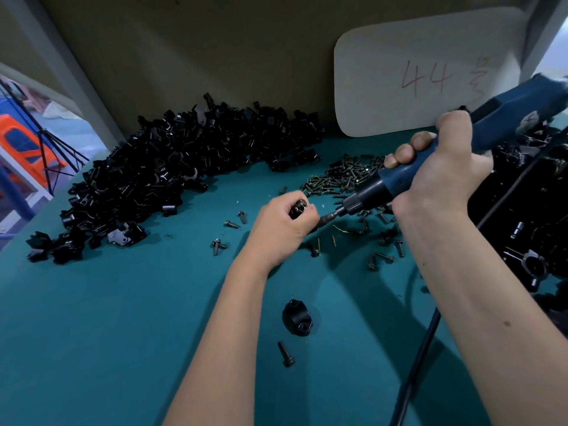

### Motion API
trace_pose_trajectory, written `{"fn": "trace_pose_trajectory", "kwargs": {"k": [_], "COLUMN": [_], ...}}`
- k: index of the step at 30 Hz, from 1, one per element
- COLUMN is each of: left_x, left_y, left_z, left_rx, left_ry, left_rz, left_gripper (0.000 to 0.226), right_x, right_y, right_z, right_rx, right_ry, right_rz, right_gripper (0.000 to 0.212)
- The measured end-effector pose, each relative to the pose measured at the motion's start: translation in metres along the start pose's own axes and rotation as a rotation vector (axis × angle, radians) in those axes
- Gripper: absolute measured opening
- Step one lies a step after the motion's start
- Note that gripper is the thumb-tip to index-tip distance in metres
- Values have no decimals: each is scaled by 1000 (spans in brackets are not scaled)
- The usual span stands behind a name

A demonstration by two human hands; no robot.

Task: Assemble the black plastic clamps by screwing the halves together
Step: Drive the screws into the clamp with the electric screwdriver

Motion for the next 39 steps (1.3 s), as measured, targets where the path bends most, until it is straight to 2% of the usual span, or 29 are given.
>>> {"fn": "trace_pose_trajectory", "kwargs": {"k": [4, 7, 9, 11, 26, 36, 39], "left_x": [-8, -19, -20, -14, 5, 7, 6], "left_y": [-3, -1, 1, 1, 3, 3, 4], "left_z": [2, 17, 22, 19, -2, -4, -5], "left_rx": [-34, 13, 46, 73, 145, 132, 130], "left_ry": [103, -104, -225, -250, -96, -75, -56], "left_rz": [-144, -250, -226, -168, -87, -134, -155], "left_gripper": [32, 32, 38, 43, 44, 48, 39], "right_x": [-3, -7, -8, -8, -8, -7, -7], "right_y": [-3, -6, -10, -12, -11, -9, -9], "right_z": [4, 7, 9, 10, 2, 4, 4], "right_rx": [-38, -20, -31, -37, 33, 26, 27], "right_ry": [11, -59, -112, -135, -142, -144, -151], "right_rz": [6, -66, -107, -117, -83, -77, -74], "right_gripper": [23, 29, 36, 37, 32, 25, 25]}}
Point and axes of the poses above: each hand's wrist, its own y-axis away from the middle knuckle, its own x-axis out of the palm, z = x × y, the point moved 3 cm from there along -y, towards the middle knuckle, and after that the axes turned 15 degrees about -y, right-handed, at the moved point
